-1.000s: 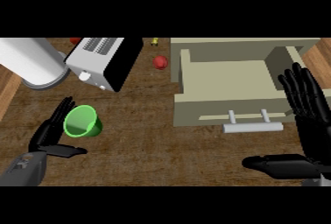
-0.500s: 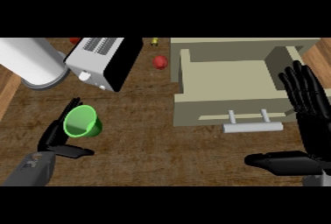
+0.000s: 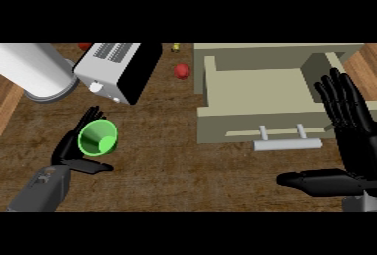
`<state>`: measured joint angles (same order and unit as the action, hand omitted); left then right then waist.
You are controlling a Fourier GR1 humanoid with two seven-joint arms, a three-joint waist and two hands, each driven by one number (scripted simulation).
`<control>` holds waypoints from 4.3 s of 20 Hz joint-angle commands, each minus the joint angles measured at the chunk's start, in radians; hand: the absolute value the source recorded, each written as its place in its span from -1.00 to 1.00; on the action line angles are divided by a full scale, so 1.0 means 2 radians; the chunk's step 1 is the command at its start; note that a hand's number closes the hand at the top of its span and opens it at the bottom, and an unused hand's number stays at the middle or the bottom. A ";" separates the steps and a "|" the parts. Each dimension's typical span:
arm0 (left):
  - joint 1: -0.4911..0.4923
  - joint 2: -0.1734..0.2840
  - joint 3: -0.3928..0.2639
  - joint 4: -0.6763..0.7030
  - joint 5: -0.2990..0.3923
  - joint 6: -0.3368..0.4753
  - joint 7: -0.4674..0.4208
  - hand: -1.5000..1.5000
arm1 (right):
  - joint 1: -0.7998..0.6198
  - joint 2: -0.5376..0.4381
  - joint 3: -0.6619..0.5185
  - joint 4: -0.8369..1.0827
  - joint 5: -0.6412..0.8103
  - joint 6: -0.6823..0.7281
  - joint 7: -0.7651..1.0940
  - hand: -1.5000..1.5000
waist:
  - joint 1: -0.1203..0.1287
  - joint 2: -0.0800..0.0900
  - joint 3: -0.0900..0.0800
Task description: Pick up the cup, place it into the drawer and close the drawer
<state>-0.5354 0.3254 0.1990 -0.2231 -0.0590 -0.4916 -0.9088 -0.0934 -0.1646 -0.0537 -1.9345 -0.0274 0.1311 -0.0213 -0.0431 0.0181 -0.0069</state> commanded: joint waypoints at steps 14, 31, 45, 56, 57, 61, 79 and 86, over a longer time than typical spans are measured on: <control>-0.014 -0.039 0.003 -0.026 0.046 -0.173 -0.031 1.00 | -0.013 0.003 0.004 0.001 0.005 -0.005 0.019 -1.00 | 0.005 -0.002 0.000; 0.023 -0.075 0.071 -0.123 0.118 0.019 -0.104 1.00 | 0.011 -0.011 -0.022 -0.023 -0.009 0.005 0.027 -1.00 | 0.018 -0.010 0.003; -0.067 -0.145 -0.017 -0.377 0.110 0.161 0.151 1.00 | 0.039 -0.031 -0.069 0.017 -0.034 0.038 -0.026 -1.00 | 0.026 -0.012 0.004; -0.199 -0.162 -0.108 -0.395 0.115 0.297 0.296 1.00 | 0.027 -0.004 -0.040 0.024 0.000 0.019 -0.031 -1.00 | 0.014 -0.009 0.004; -0.216 -0.163 -0.110 -0.386 0.116 0.315 0.302 1.00 | 0.027 -0.009 -0.052 0.031 -0.015 0.028 -0.036 -1.00 | 0.013 -0.009 0.004; -0.239 -0.163 -0.143 -0.348 0.130 0.359 0.301 1.00 | 0.046 -0.017 -0.057 -0.031 -0.035 0.039 0.000 -1.00 | 0.008 -0.009 0.004; -0.362 -0.163 -0.264 -0.131 0.285 0.407 0.265 1.00 | -0.012 -0.007 -0.041 0.026 -0.006 0.027 -0.006 -1.00 | -0.009 -0.003 0.004; -0.370 -0.163 -0.333 -0.096 0.287 0.435 0.289 1.00 | -0.006 -0.019 -0.055 0.010 -0.025 0.041 0.002 -1.00 | -0.016 -0.002 0.004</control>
<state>-1.2661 0.0001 -0.3975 -0.4560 0.5040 0.3563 -0.3400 -0.1021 -0.2024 -0.1687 -1.8815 -0.0718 0.2152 -0.0503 -0.0638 0.0123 0.0011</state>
